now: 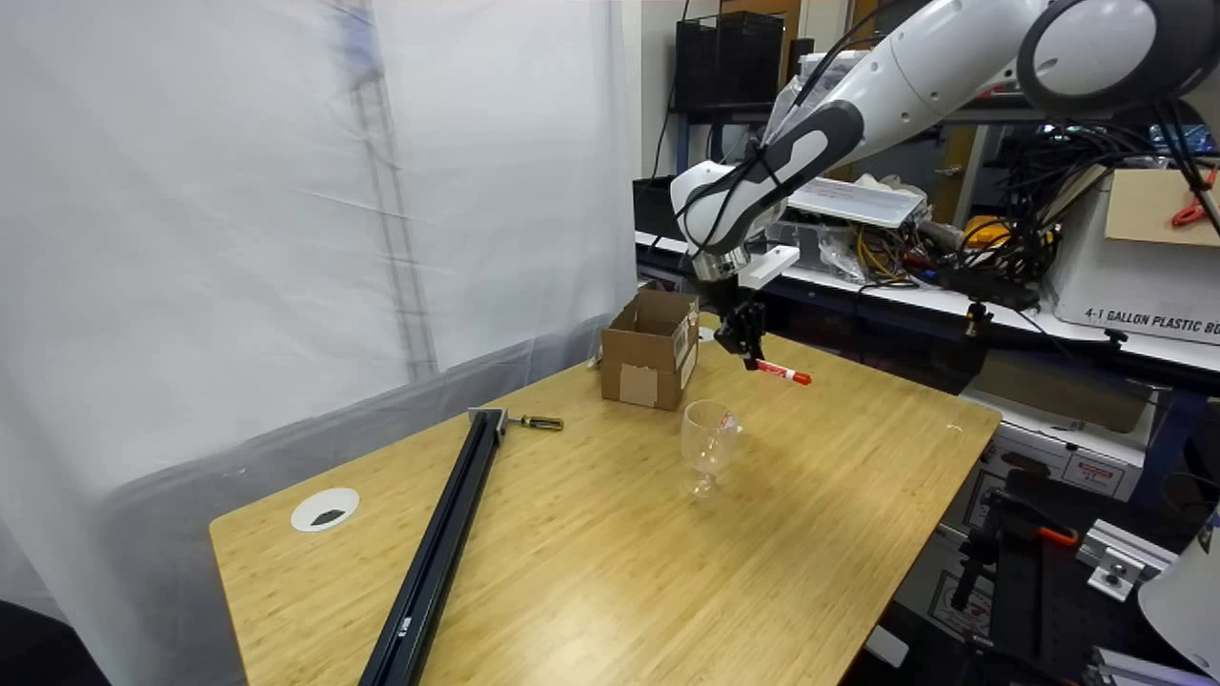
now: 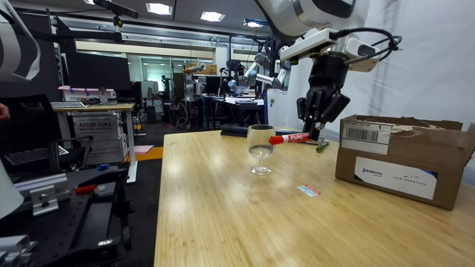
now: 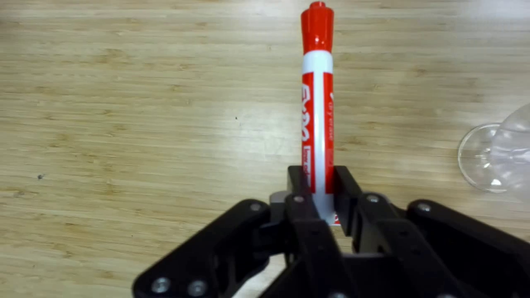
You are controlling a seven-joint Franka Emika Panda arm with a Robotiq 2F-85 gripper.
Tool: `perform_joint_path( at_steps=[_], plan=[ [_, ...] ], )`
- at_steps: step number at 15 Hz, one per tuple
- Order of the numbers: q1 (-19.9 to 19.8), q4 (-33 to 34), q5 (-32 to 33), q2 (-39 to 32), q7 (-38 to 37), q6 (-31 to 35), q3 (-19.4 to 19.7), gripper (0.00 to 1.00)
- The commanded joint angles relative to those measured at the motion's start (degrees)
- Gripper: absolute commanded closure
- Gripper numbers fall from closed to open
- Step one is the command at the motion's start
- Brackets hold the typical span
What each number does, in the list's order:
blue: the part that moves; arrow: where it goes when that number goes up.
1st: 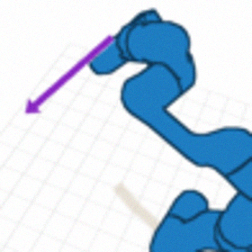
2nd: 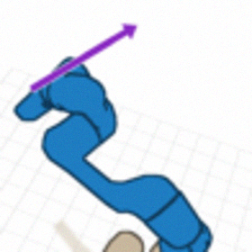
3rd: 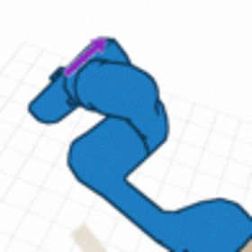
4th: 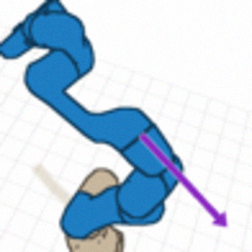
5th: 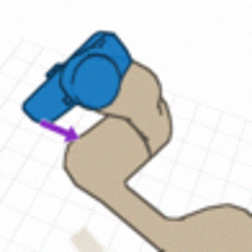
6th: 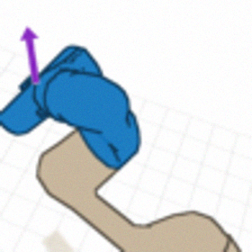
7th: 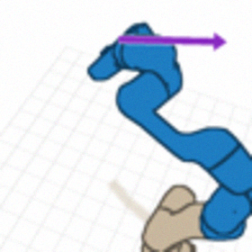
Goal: Get the marker from the table and put it inside the wine glass
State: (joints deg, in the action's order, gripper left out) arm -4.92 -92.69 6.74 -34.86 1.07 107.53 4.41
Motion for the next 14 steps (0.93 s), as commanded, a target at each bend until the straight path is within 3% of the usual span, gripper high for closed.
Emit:
perform_joint_path(
  at_steps=[1, 8, 14],
  plan=[
    [1.9, -6.8, 2.4, 6.8, -3.0, 2.2, 0.7, 0.95],
    [4.5, -14.1, 4.7, 15.1, -10.4, 6.2, 0.4, 0.95],
    [6.5, -15.5, 4.6, 17.5, -20.7, 9.2, 0.4, 0.95]
  ],
)
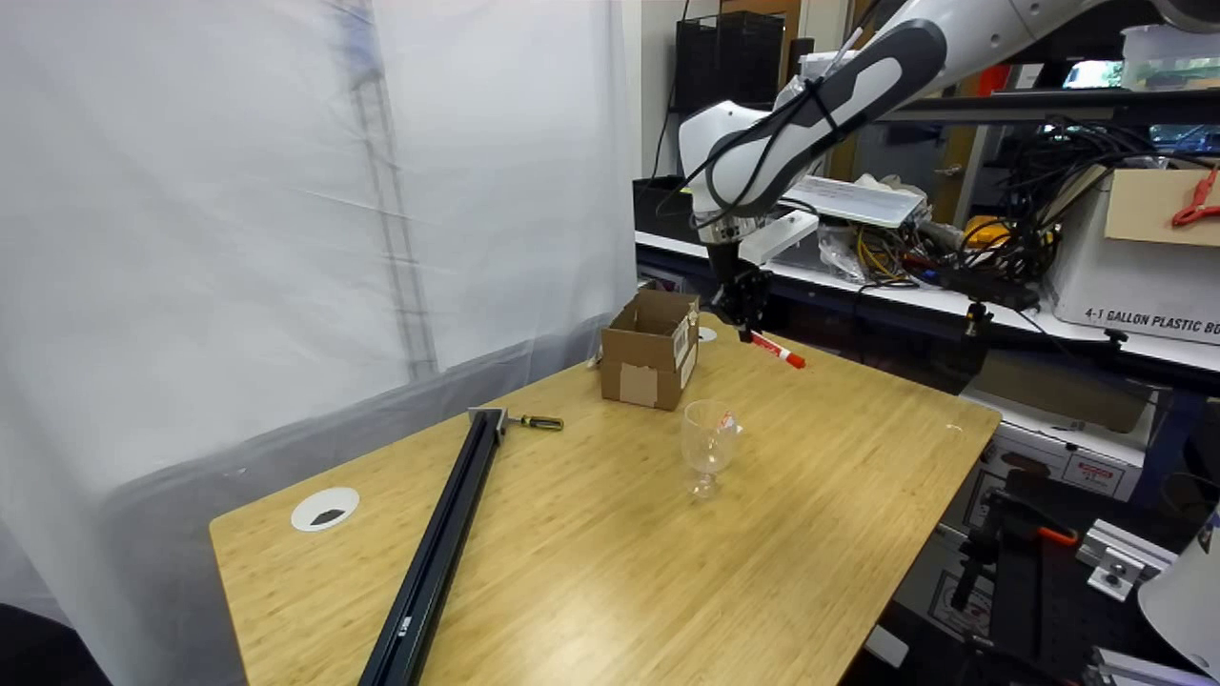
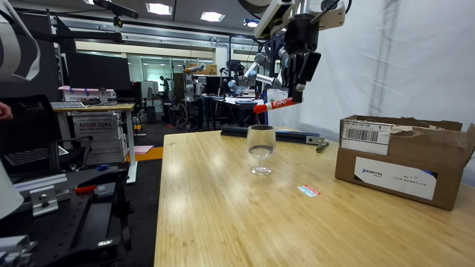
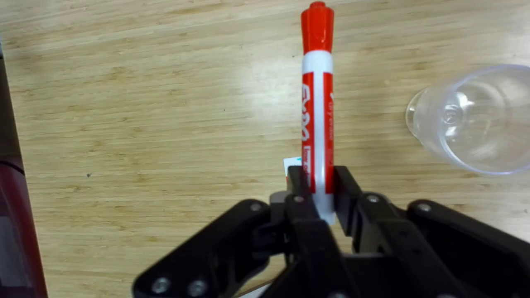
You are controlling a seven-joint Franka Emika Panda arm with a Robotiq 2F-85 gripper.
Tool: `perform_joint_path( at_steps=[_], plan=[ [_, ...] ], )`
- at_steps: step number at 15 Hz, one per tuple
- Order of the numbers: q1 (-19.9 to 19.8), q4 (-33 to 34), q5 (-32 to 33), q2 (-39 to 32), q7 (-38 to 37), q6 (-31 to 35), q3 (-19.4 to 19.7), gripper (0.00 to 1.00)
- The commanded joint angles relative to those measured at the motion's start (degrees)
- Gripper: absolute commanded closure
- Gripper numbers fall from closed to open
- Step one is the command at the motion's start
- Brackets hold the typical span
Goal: Get the marker from the table and put it inside the wine glass
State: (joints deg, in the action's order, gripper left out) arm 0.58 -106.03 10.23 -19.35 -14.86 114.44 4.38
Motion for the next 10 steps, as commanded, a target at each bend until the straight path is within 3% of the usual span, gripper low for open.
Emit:
perform_joint_path(
  at_steps=[1, 10],
  plan=[
    [1.5, -2.3, 1.4, 2.2, -6.9, 2.6, 0.5, 0.95],
    [8.0, -1.7, 5.2, 2.6, -29.1, 3.5, -0.3, 0.95]
  ],
)
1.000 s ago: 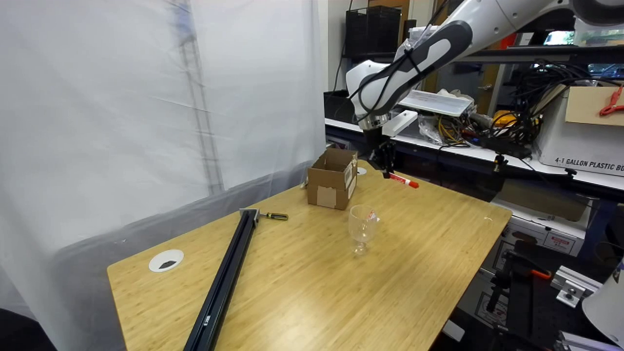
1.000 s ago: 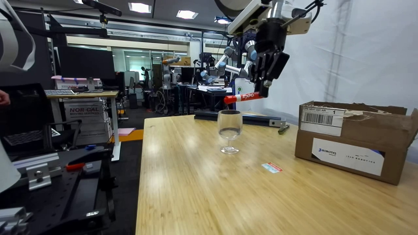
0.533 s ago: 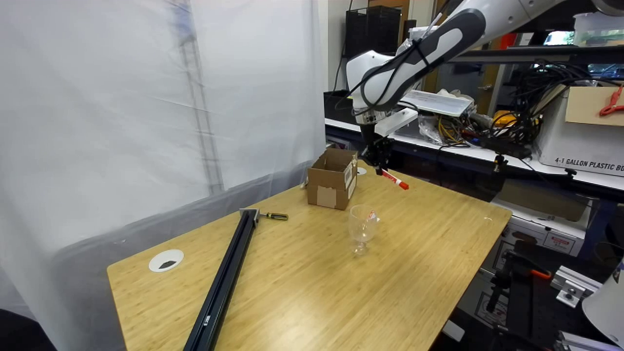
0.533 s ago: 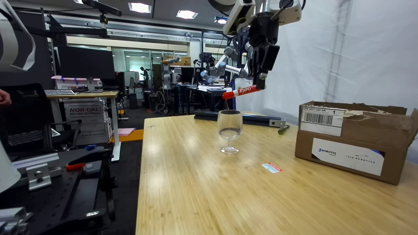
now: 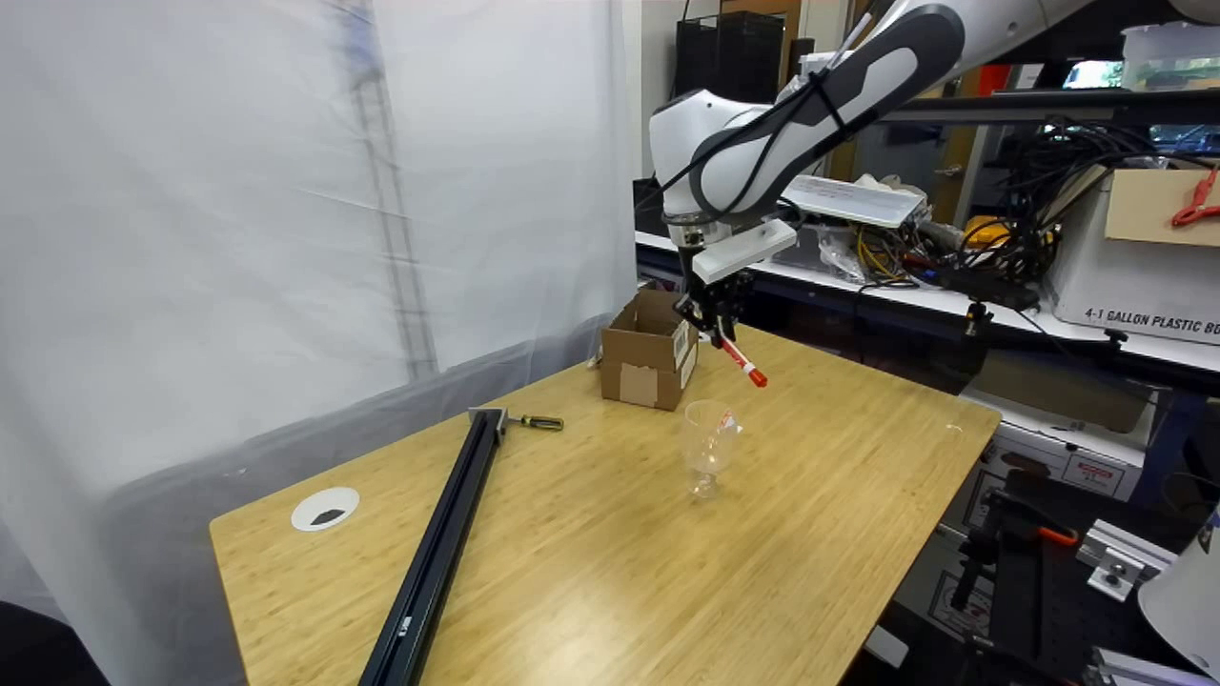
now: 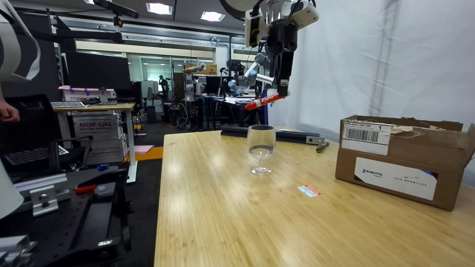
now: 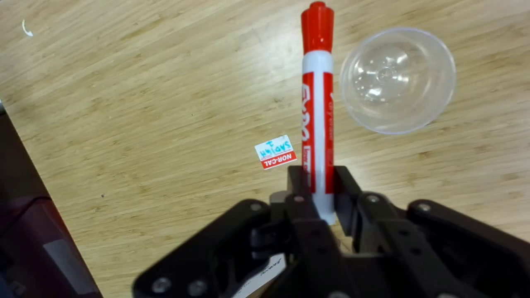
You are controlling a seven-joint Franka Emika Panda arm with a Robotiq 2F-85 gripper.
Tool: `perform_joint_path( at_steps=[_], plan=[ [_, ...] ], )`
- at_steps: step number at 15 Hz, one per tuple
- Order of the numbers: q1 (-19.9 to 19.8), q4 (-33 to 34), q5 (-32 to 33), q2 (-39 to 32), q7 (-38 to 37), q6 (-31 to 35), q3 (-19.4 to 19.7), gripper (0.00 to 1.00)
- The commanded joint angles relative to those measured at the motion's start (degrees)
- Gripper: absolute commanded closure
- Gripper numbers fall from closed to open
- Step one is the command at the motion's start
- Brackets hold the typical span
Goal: Get the marker from the table and put it inside the wine glass
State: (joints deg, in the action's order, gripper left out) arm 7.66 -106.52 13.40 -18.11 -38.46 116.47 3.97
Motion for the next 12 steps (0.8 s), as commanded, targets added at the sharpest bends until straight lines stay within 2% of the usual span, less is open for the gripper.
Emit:
perform_joint_path(
  at_steps=[1, 5, 12],
  plan=[
    [1.4, -1.5, 2.6, 1.4, -8.0, 2.2, 0.1, 0.95],
    [2.5, -2.1, 5.6, 1.1, -15.2, 5.1, 0.0, 0.95],
    [3.6, -3.3, 10.8, -0.6, -22.3, 8.5, -0.1, 0.95]
  ],
)
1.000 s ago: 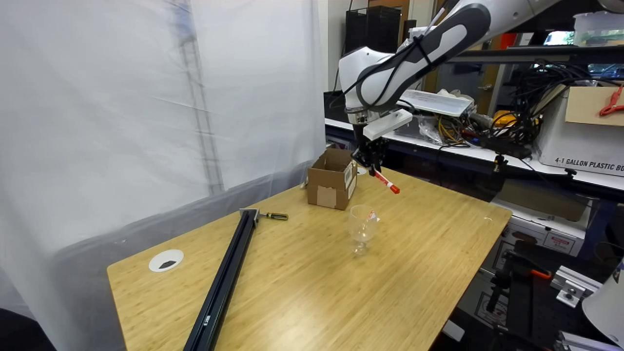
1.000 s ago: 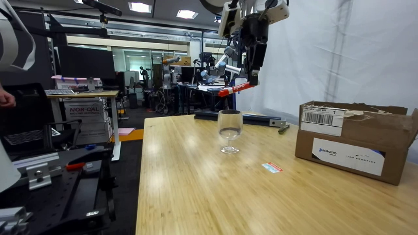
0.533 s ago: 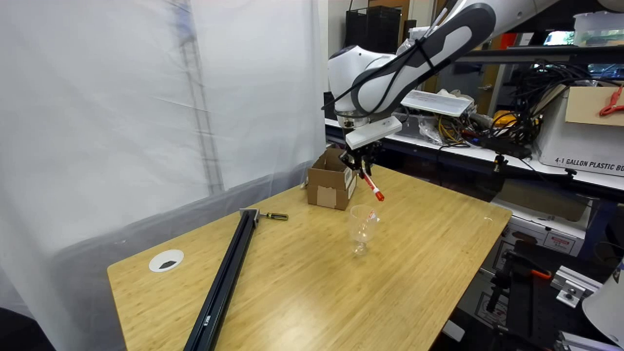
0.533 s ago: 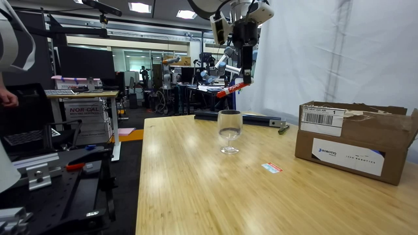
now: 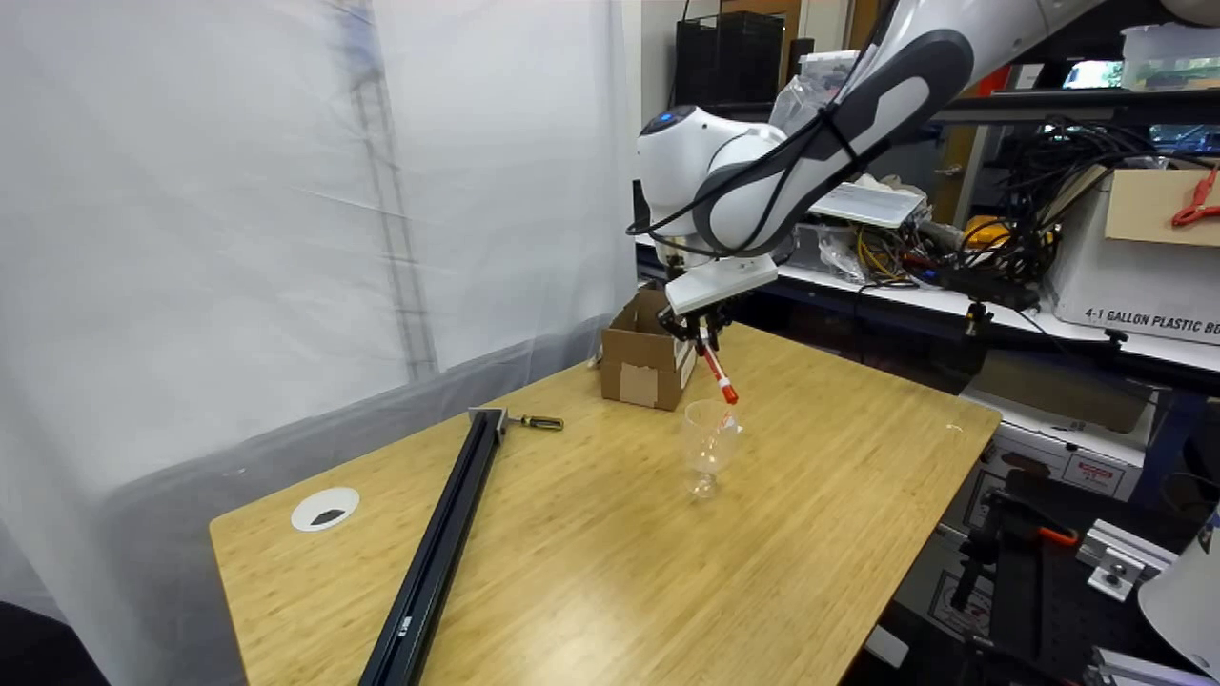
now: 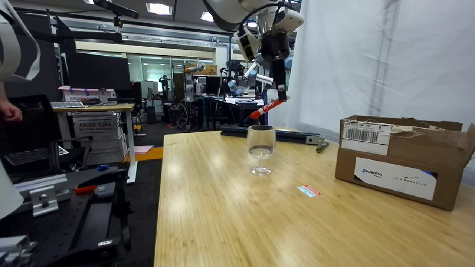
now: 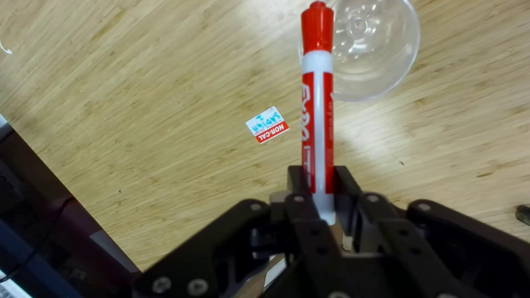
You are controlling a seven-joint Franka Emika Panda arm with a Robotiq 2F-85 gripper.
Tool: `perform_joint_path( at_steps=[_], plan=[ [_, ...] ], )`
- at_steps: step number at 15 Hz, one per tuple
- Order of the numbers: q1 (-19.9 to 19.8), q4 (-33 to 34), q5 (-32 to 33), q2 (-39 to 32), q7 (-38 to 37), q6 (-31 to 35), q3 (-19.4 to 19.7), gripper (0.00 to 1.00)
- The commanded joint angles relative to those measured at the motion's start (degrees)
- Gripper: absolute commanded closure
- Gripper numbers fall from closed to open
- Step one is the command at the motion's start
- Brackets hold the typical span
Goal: Get the marker from the table and put it inside the wine glass
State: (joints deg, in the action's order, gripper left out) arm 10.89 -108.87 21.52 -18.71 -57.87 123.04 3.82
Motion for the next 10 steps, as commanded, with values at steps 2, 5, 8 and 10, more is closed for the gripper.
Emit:
perform_joint_path(
  at_steps=[2, 5, 8, 10],
  plan=[
    [0.7, -1.0, 3.9, -0.6, -4.4, 2.5, 0.0, 0.95],
    [1.2, -0.7, 5.2, -1.6, -6.2, 2.8, 0.0, 0.95],
    [1.5, -0.6, 6.0, -2.1, -7.3, 3.0, 0.0, 0.95],
    [1.8, -0.8, 7.0, -2.2, -8.4, 3.9, 0.2, 0.95]
  ],
)
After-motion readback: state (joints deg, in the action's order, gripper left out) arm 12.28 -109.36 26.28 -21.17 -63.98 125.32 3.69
